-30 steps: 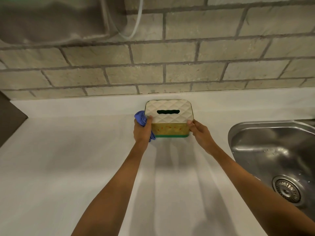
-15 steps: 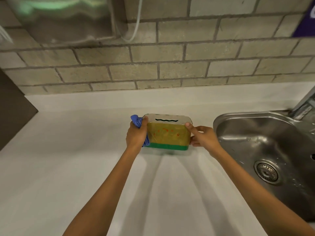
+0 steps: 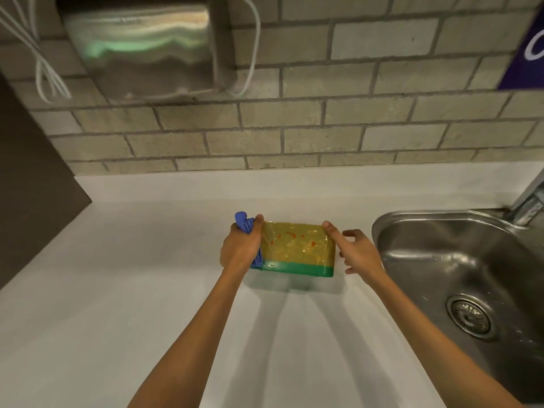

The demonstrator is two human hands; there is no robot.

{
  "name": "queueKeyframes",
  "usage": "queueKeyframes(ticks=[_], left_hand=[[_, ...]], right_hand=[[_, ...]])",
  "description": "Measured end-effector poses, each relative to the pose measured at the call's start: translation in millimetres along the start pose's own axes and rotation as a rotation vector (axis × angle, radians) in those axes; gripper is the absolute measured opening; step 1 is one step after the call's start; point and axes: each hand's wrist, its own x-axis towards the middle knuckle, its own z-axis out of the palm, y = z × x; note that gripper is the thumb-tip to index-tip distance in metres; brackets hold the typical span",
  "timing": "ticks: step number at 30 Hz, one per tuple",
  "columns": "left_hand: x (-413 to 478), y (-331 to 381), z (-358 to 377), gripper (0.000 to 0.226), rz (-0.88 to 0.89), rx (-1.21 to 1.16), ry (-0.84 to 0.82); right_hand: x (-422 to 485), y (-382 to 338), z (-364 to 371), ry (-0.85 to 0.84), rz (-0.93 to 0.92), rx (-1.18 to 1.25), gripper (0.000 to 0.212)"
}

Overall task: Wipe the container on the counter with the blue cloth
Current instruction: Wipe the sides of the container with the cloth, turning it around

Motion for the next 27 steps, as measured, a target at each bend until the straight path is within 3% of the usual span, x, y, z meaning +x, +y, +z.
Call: queueKeyframes(ticks=[2, 6, 10, 11, 13, 16, 18, 20, 25, 27], left_hand=[[2.6, 3.2, 1.2, 0.057, -0.012, -0.006, -0.004], [2.9, 5.8, 4.8, 0.054, -0.034, -0.032, 0.010], [-6.1, 0.8, 9.7, 0.047, 0.038, -0.100, 0.105], [-9.7, -0.9, 11.0, 0.044, 0.100, -0.139, 0.140], [-18.5, -3.9, 13.0, 0.044, 0.272, -0.194, 0.191], [-30.6, -8.0, 17.8, 0.064, 0.493, -0.082, 0.186], [-32.6, -10.5, 21.5, 0.070, 0.519, -0.007, 0.175], [-31.0, -11.7, 23.6, 0.062, 0.489, -0.029, 0.173], [-28.7, -3.0, 27.3, 0.056, 0.474, 0.023, 0.225], [-31.6, -0.2, 32.4, 0.056, 0.536, 0.179, 0.244]], right_hand=[[5.4, 1.8, 4.1, 0.022, -0.070, -0.004, 0.078], [11.3, 4.6, 16.5, -0.138, -0.136, 0.206, 0.062], [15.3, 3.7, 29.6, -0.151, -0.086, 0.336, 0.019], [17.4, 3.9, 31.8, -0.144, -0.085, 0.367, 0.017], [19.9, 5.3, 34.6, -0.132, -0.088, 0.402, 0.024], [24.1, 8.8, 34.6, -0.121, -0.109, 0.429, 0.031], [29.6, 12.5, 34.3, -0.131, -0.106, 0.479, 0.032], [33.9, 14.3, 34.6, -0.155, -0.091, 0.512, 0.036], [35.3, 8.9, 33.4, -0.260, -0.053, 0.487, 0.084], [36.4, 8.0, 33.6, -0.276, -0.052, 0.487, 0.085]])
